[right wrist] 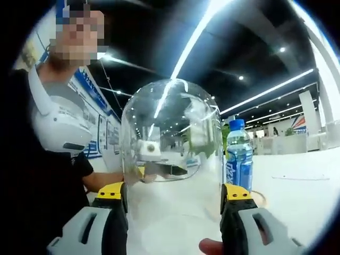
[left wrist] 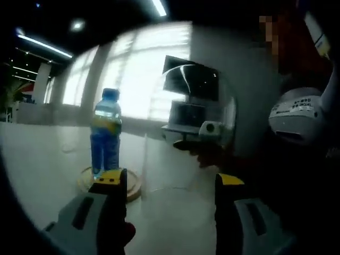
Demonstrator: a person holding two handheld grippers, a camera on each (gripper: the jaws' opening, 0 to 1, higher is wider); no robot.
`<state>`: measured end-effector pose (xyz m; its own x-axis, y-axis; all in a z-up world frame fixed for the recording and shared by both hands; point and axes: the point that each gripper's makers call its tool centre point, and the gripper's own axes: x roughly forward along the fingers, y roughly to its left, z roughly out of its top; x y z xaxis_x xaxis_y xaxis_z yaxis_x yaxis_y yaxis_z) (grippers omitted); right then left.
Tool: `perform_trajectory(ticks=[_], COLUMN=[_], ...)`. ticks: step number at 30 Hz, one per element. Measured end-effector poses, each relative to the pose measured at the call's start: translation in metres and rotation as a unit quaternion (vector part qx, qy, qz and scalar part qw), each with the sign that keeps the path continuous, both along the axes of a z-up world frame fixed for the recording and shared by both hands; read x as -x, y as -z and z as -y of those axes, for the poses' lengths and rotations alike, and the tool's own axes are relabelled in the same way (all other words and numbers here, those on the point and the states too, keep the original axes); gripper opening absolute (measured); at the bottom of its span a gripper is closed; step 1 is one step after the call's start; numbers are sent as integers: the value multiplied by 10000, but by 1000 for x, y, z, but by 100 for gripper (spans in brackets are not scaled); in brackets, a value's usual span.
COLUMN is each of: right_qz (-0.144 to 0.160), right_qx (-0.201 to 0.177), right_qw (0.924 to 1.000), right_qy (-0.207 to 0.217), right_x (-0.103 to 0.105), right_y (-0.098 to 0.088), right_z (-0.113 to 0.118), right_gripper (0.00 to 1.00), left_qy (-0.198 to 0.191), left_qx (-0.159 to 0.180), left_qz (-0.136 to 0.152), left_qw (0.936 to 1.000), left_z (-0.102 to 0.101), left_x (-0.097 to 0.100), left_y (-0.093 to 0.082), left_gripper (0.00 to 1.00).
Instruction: Open the cover put in the Mizone put the cover back on
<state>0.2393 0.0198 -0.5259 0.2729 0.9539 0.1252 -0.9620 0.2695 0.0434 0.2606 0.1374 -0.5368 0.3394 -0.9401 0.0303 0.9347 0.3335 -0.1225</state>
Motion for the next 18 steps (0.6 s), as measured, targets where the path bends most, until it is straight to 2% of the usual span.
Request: perform_trajectory(ticks=[11, 18], right_qz=[139, 293], right_qx=[141, 240], right_qw=[9997, 9991], right_qy=[-134, -206], right_x=[-2, -4], right_y=[-3, -6], right_z=[-2, -6], right_gripper=[67, 69], left_qy=[300, 461], left_qx=[-296, -272], left_qz=[173, 378], left_qw=[9990, 9978], left_z=[15, 21], left_x=[9, 14], left_y=[2, -3], left_gripper=[58, 57])
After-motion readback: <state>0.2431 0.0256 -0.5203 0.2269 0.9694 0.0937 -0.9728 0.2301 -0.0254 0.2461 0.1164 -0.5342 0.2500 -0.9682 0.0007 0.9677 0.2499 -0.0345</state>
